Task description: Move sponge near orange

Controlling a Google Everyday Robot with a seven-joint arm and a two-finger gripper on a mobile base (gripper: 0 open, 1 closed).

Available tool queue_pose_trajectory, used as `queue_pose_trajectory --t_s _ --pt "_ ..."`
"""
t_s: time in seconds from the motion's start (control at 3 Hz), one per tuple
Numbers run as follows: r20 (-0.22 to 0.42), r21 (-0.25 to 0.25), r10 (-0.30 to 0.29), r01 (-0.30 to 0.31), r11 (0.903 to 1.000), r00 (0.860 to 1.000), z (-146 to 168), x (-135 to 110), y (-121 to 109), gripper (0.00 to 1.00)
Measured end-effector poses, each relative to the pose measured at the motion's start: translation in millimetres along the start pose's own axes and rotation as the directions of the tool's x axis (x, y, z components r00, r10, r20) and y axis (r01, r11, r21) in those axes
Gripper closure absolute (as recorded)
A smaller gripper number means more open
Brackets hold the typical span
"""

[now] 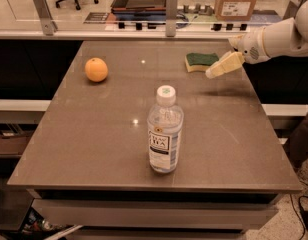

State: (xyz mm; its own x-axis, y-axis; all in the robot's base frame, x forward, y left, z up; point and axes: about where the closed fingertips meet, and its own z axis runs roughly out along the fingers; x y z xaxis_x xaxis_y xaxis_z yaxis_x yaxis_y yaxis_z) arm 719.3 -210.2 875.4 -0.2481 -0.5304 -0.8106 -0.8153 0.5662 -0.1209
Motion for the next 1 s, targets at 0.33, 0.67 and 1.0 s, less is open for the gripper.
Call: queue_pose_trajectory --t_s 0.33,0.67,1.0 --pt "0.008 0.014 0.032 -0.033 0.9994 0.999 15 8 -5 0.00" --pt "0.017 0.035 0.051 -0.051 0.9981 0.999 24 10 -8 0.00" --pt "0.036 0.045 0.054 -0.056 0.9974 0.998 33 7 -10 0.00"
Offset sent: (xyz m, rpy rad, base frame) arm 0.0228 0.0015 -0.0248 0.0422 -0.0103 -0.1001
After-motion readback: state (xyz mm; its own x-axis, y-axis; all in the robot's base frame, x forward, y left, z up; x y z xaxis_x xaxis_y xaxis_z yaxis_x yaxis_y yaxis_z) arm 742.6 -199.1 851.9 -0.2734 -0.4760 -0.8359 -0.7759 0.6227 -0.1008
